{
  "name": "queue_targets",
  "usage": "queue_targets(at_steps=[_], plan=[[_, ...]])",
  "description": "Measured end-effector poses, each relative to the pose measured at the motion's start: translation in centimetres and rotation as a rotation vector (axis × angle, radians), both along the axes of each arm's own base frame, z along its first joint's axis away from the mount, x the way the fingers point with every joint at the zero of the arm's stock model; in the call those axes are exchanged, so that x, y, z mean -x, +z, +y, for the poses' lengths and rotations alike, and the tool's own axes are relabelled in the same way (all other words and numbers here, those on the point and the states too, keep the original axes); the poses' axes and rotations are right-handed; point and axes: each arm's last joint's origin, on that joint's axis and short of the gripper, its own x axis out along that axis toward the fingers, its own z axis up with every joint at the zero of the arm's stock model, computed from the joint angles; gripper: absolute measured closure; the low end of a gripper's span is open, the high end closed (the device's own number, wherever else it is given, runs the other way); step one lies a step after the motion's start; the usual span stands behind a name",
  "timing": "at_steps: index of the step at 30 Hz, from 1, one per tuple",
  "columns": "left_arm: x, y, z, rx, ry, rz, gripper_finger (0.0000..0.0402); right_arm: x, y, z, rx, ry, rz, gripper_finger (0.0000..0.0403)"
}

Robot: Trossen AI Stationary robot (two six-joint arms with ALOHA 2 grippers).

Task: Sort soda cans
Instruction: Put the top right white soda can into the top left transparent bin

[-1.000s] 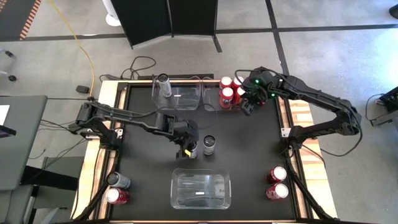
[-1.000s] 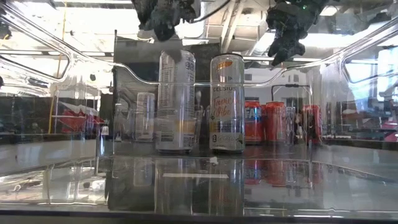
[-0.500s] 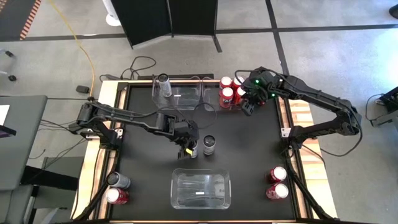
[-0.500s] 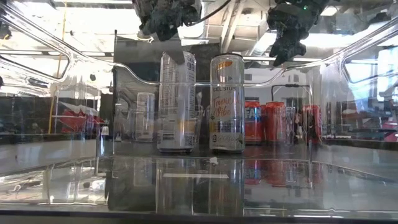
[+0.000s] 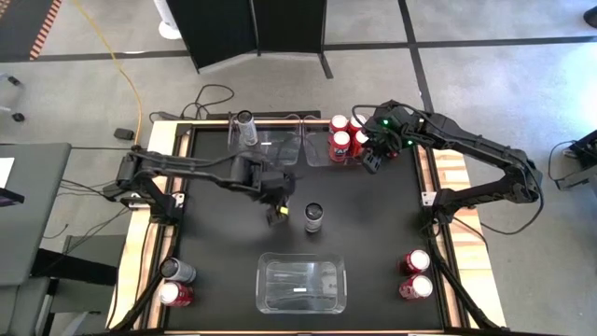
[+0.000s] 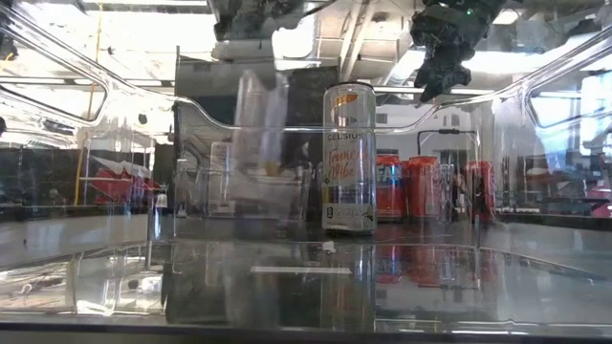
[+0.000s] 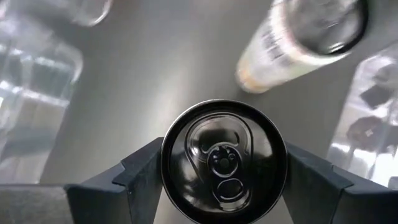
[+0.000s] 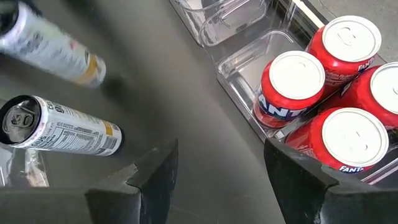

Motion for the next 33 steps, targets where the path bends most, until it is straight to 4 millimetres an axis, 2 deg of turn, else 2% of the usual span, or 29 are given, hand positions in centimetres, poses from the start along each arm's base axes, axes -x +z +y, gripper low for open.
queue_targets(at_steps=[8, 17, 33], plan=[[1.3, 1.8, 2.8, -0.019, 0.082, 0.094, 0.0144, -0.2, 0.0, 0.4, -0.039, -0.030, -0.012, 0.0148], [1.9, 4.0, 5.4, -0.059, 0.169, 0.073, 0.0144, -0.7, 0.0, 1.4, -0.054, -0.001, -0.016, 0.0148], [8.1, 8.8, 9.4, -0.129, 0.342, -0.028, 0.0144, -0.8, 0.0, 1.7, -0.076, -0.019, -0.022, 0.0148]])
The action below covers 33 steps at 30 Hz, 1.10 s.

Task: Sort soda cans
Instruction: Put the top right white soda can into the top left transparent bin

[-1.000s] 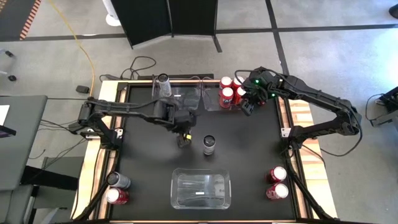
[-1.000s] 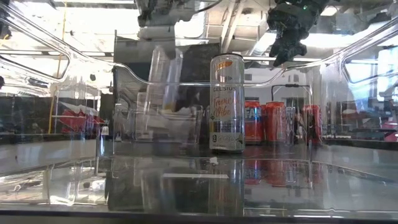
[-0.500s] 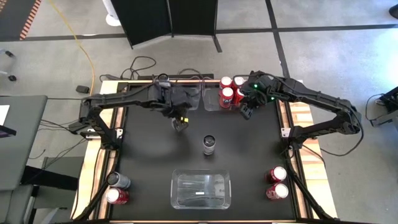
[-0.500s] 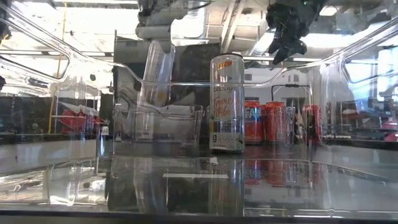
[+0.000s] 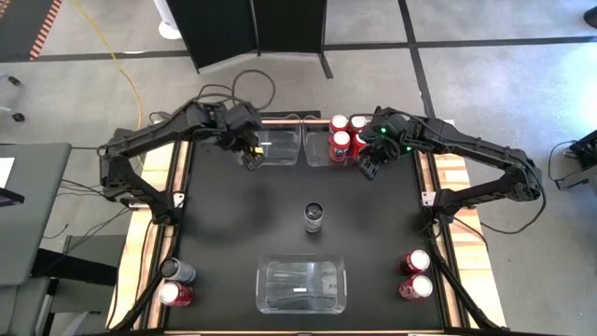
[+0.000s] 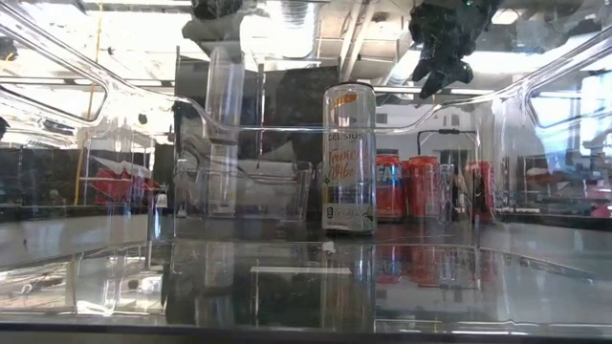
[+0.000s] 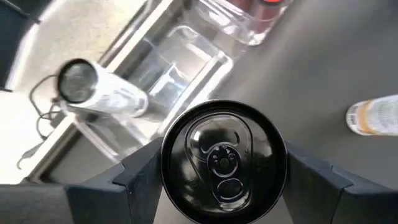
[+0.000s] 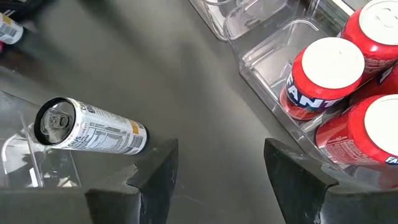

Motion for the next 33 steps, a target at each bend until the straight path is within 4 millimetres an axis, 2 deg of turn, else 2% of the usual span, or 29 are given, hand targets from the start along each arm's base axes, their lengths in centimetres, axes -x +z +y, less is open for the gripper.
queue_targets(at_steps=[8, 12, 19, 33], plan=[[1.4, -0.2, 2.6, -0.009, 0.075, 0.038, 0.0144, 0.0, 0.0, 0.0, -0.001, 0.000, 0.000, 0.0148], [2.2, -0.3, 4.3, -0.047, 0.168, 0.049, 0.0144, 0.0, 0.0, 0.0, -0.001, 0.000, 0.001, 0.0148], [2.5, -0.2, 6.6, -0.090, 0.284, -0.039, 0.0144, 0.0, 0.0, 0.0, -0.001, 0.001, 0.001, 0.0148], [1.0, -7.2, 7.6, -0.044, 0.353, -0.044, 0.0141, -0.6, 0.0, 1.5, 0.035, 0.039, 0.012, 0.0148]])
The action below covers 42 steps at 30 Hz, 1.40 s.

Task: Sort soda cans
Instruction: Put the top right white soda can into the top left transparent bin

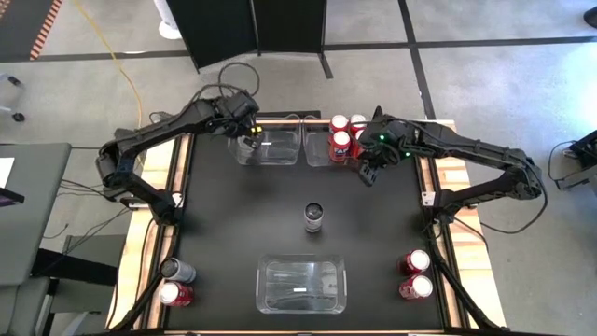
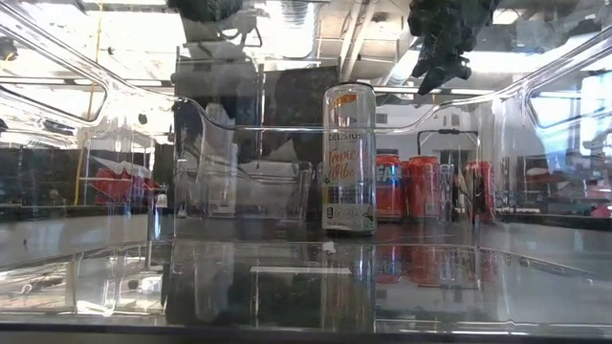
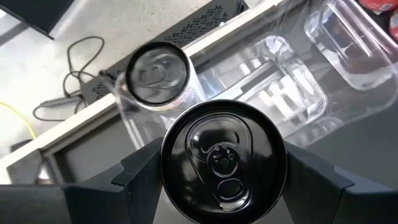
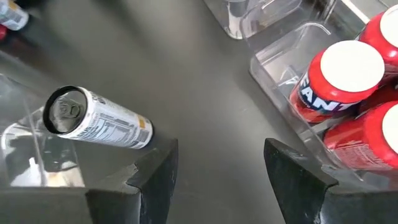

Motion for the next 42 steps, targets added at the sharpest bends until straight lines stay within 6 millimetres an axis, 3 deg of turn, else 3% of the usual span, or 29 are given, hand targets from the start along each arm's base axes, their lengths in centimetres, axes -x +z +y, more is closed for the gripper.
queue_targets(at_steps=[8, 20, 33, 42], plan=[[-0.2, -3.4, 0.1, 0.026, 0.065, -0.028, 0.0135, -0.1, 0.0, 0.5, -0.021, -0.021, -0.002, 0.0148], [0.0, -5.7, 0.2, 0.006, 0.148, -0.063, 0.0128, -0.2, 0.0, 0.6, 0.002, -0.053, 0.004, 0.0148], [0.1, -5.4, 0.1, 0.039, 0.159, -0.051, 0.0058, -0.4, 0.0, 1.4, -0.007, -0.032, 0.001, 0.0148], [-0.3, -2.3, 0.3, -0.001, 0.105, -0.064, 0.0054, -1.0, 0.4, 2.1, 0.017, 0.020, -0.055, 0.0148]])
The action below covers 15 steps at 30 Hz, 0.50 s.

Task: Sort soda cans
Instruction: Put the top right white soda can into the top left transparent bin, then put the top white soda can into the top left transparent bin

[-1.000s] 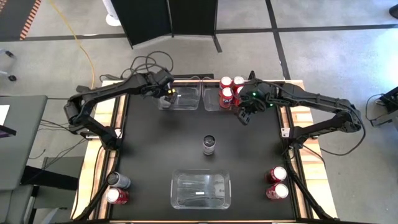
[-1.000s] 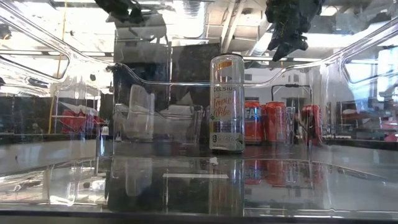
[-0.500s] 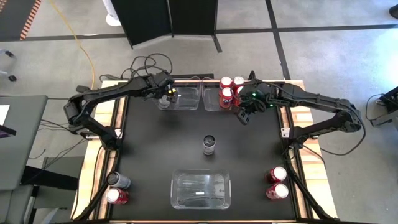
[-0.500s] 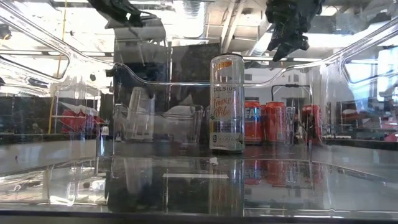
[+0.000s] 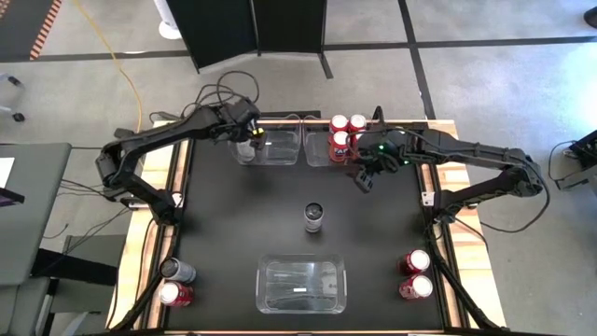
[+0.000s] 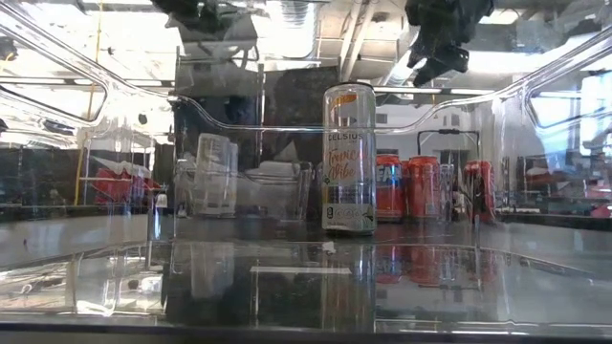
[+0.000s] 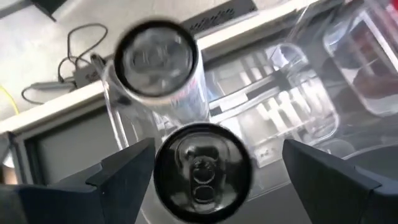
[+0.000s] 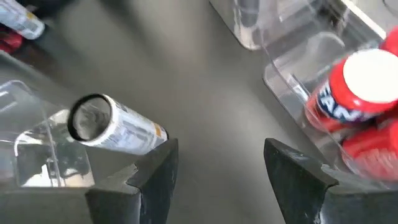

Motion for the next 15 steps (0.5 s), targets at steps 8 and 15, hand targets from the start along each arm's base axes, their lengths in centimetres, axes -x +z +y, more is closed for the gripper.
queue_targets(at_steps=[8, 15], plan=[[0.6, 4.6, 0.0, -0.040, -0.078, 0.048, 0.0054, -3.1, 0.2, 1.4, 0.130, 0.208, -0.137, 0.0148], [1.9, 9.8, -1.0, -0.069, -0.134, 0.051, 0.0054, -7.5, -2.2, 3.1, 0.252, 0.428, -0.163, 0.0147]])
